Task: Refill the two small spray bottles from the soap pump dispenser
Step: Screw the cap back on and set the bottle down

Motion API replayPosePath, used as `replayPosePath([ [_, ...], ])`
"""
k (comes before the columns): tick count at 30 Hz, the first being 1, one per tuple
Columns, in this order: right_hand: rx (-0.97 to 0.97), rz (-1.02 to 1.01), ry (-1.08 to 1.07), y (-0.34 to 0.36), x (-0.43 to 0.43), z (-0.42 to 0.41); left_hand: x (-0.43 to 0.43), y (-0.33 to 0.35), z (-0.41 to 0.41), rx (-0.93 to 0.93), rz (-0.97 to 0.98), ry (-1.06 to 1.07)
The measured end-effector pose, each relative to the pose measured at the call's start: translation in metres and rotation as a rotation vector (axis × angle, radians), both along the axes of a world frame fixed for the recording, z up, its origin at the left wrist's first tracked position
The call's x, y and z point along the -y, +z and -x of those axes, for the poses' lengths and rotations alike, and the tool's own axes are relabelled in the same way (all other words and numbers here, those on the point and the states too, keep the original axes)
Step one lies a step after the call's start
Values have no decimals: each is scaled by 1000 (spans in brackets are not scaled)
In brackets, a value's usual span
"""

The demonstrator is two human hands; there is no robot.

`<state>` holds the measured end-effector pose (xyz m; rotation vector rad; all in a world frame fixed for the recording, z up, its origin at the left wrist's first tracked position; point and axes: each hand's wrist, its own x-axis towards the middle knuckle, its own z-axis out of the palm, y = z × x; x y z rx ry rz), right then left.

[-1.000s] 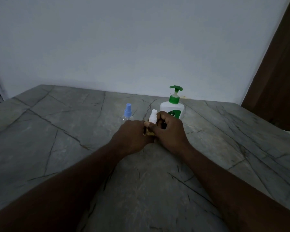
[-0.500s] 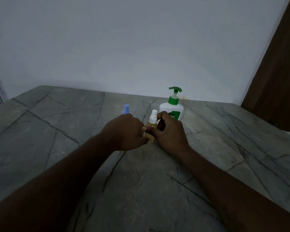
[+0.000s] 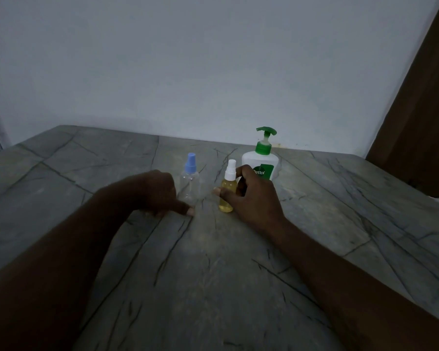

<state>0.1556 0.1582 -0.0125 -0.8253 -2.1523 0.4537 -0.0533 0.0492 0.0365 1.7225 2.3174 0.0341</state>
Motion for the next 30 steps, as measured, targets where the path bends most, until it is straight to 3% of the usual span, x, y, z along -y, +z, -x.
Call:
replayPosePath([
  [4, 0, -31, 13, 1, 3, 2, 7, -5, 16, -23, -151, 49],
  [11, -98, -21, 84, -1, 7, 8, 5, -18, 16, 287, -464, 21],
  [16, -119, 69, 210, 2, 13, 13, -3, -29, 8, 273, -586, 3],
  [21, -155, 158, 329, 1, 18, 20, -4, -29, 3, 231, -576, -17],
  [26, -144, 128, 344, -1, 19, 22, -3, -28, 1, 247, -561, -22],
  [30, -246, 204, 326, 1, 17, 21, -4, -27, 0, 273, -544, -43],
])
